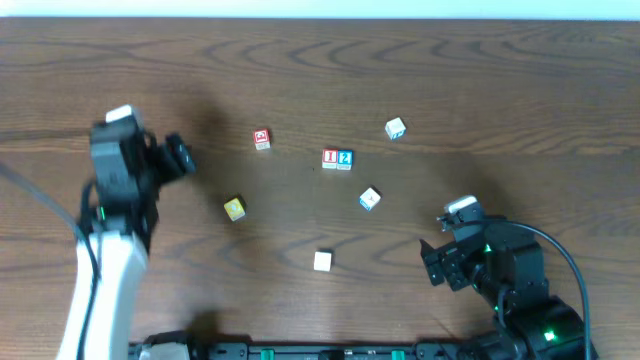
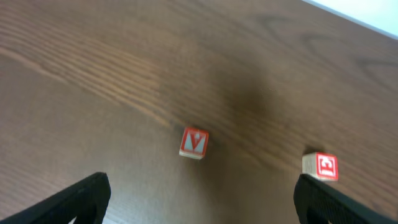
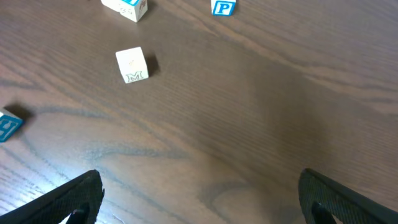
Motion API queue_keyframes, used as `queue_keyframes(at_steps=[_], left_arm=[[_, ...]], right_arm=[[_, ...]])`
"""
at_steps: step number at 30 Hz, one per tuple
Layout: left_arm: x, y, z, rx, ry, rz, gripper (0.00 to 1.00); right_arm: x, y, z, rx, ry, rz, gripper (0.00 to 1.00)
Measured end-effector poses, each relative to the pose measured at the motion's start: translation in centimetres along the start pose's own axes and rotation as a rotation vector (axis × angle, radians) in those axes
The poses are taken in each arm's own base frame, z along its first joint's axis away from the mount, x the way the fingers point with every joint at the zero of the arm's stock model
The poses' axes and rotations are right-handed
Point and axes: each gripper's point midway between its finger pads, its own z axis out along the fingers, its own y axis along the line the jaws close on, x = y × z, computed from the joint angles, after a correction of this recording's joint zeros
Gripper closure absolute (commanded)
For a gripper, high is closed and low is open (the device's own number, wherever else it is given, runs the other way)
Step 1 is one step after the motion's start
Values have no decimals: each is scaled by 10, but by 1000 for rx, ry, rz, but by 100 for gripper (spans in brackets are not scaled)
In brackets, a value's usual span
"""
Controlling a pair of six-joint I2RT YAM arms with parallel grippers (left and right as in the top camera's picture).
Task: Spell out Ai2
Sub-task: 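Reach the left gripper forward over the red 'A' block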
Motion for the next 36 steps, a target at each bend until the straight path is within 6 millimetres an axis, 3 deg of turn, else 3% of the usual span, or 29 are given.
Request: queue_keyframes(at_steps=[4,9,22,29,36], left_arm=[[-35,-6,21,-71,150,6,5],[-62,-13,38,-87,164,8,5],[-59,-12,40,-91,181,9,5],[-36,-6,38,-117,275,-11,5],[12,-4,84,-130,459,-17,5]], right_arm=[[0,0,0,1,-2,0,1],[0,0,0,1,-1,0,1],[0,0,0,1,-1,0,1],[0,0,0,1,-1,0,1],[0,0,0,1,-1,0,1]])
